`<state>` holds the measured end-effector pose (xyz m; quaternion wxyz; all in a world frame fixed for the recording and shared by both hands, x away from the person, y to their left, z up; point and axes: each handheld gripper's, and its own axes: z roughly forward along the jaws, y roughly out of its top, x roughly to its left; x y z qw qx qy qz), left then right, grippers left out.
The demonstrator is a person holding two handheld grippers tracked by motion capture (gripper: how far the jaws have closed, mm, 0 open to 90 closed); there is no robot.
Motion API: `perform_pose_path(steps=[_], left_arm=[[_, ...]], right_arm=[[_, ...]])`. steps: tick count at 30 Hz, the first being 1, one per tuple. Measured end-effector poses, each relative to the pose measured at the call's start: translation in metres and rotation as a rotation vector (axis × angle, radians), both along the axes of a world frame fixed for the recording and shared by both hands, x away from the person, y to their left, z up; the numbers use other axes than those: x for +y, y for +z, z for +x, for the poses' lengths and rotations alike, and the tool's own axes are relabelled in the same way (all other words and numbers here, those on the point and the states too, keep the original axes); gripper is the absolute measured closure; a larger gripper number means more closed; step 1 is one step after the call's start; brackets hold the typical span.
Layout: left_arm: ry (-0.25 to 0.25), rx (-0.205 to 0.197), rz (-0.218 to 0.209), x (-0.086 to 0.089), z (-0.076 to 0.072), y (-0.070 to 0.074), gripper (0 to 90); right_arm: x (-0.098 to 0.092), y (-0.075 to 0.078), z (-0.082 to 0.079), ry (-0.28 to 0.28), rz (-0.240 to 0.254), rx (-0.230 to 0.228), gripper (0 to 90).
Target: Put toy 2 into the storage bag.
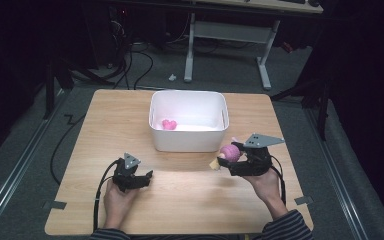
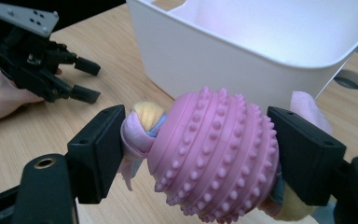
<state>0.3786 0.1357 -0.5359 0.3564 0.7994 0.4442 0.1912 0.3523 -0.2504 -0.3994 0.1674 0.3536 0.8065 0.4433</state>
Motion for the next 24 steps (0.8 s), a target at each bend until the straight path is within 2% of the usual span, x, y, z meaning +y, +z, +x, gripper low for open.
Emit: perform_pose_path(steps=[8,16,24], left_arm=[[-0.001,0.000,0.003,0.000,0.000,0.000,24.7],[-0.002,0.000,0.003,0.000,0.000,0.000,24.7],[-0.001,0.000,0.002,0.000,0.000,0.000,24.6]], right_arm=[[-0.002,0.026,0.013,0.009,0.017,-0.019,23.0],[0.003,0.043,0.032,0.013,-0.004,-0.035,22.8],[0.013,0.058,0.053,0.004,-0.005,-0.041,22.5]])
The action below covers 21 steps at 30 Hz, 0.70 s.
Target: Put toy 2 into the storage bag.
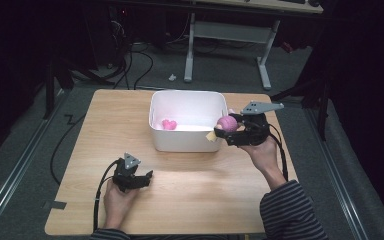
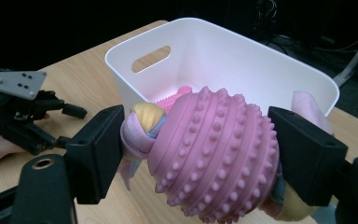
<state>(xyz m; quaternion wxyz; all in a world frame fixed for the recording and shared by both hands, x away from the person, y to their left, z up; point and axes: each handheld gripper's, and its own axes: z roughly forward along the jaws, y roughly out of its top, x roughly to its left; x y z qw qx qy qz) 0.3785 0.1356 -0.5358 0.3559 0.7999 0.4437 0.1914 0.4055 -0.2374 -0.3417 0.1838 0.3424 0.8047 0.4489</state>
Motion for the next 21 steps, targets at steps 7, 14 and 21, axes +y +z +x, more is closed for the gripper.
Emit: perform_pose_path(steps=[7,14,21], left_arm=[[0.000,0.000,0.000,0.000,0.000,0.000,24.6],[-0.001,0.000,-0.001,0.000,0.000,0.000,24.6],[-0.002,0.001,-0.001,0.000,0.000,0.000,24.5]], right_arm=[[0.015,0.008,0.022,-0.006,-0.030,0.008,22.5],[0.026,0.006,0.041,-0.015,-0.039,0.038,22.5],[0.037,-0.003,0.060,-0.034,-0.032,0.086,22.5]])
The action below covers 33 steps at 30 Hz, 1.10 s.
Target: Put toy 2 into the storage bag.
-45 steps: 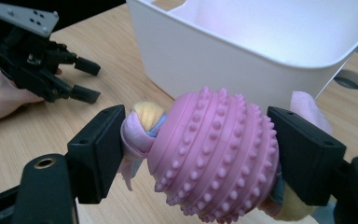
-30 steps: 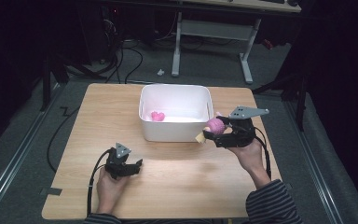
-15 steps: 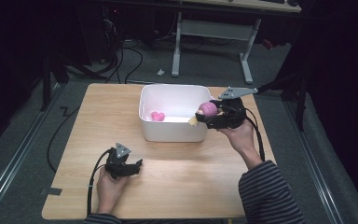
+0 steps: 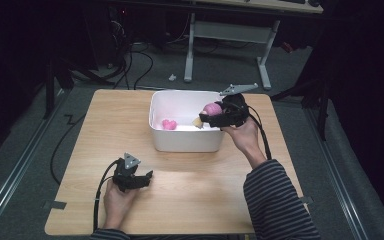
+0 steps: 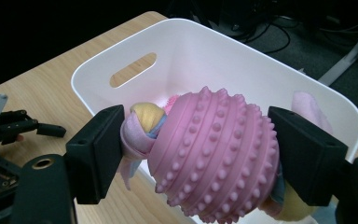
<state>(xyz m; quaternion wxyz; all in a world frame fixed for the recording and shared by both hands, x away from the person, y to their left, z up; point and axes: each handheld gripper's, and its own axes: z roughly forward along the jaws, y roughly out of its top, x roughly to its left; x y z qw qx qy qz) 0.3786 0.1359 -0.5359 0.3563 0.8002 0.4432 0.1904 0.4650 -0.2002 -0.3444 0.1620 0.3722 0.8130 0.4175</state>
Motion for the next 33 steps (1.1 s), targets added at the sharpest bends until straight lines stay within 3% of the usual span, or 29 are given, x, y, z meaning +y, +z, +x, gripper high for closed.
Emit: perform_pose_path(steps=[11,17,33], left_arm=[[-0.001,0.001,-0.001,0.000,0.000,0.000,24.3],[-0.002,0.001,-0.001,0.000,0.000,0.000,24.3],[-0.002,0.000,-0.002,0.000,0.000,0.000,24.2]], right_arm=[[0.009,-0.022,0.022,-0.041,-0.033,0.077,22.1],[0.016,-0.030,0.025,-0.032,-0.060,0.100,21.9],[0.021,-0.045,0.027,-0.051,-0.060,0.183,21.4]])
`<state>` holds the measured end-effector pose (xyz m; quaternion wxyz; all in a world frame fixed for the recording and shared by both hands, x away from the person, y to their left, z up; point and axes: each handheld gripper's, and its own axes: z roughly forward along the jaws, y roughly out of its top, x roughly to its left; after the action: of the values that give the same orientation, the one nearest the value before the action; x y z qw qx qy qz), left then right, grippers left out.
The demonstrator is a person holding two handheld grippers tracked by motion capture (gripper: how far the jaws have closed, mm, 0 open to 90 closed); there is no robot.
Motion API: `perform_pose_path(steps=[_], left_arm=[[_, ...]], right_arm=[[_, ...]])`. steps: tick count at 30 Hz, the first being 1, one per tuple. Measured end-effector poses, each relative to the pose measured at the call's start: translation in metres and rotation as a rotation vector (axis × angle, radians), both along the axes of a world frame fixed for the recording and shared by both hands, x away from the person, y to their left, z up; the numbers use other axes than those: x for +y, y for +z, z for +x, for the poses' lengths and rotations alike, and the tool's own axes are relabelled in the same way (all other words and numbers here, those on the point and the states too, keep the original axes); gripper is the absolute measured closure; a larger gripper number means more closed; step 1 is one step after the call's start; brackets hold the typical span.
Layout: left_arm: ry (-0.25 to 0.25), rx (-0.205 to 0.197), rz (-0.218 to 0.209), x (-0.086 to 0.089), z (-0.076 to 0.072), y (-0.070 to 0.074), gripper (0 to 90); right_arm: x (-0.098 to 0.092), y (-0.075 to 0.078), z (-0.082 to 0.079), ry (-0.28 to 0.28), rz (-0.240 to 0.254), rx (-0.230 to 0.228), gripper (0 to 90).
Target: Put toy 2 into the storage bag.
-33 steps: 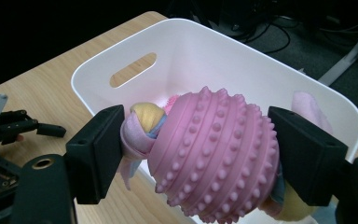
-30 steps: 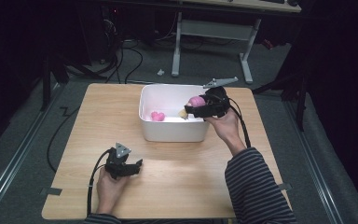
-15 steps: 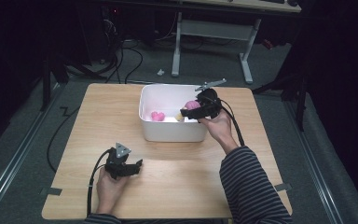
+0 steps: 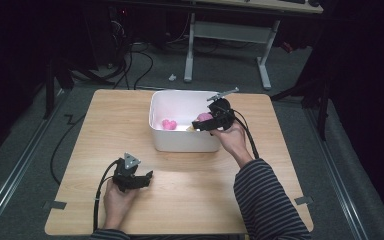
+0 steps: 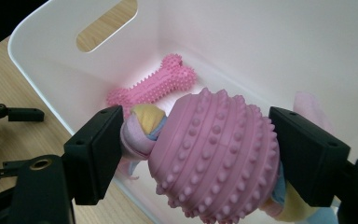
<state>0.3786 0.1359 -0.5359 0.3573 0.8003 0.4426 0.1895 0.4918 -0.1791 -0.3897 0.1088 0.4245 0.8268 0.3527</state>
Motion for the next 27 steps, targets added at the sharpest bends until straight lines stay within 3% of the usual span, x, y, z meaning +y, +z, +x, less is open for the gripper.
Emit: perform_pose_path(steps=[5,15,27], left_arm=[[0.000,0.000,0.000,0.0000,0.0000,0.0000,24.2],[0.000,0.001,0.001,0.0000,0.0000,0.0001,24.1],[-0.002,0.002,0.002,0.0001,0.0000,0.0001,23.9]], right_arm=[[0.0012,-0.0030,0.0007,0.010,-0.015,0.020,20.7],[-0.0008,-0.0047,0.0046,0.008,0.003,0.056,17.9],[-0.0060,0.0034,0.0010,0.016,0.044,0.033,14.9]])
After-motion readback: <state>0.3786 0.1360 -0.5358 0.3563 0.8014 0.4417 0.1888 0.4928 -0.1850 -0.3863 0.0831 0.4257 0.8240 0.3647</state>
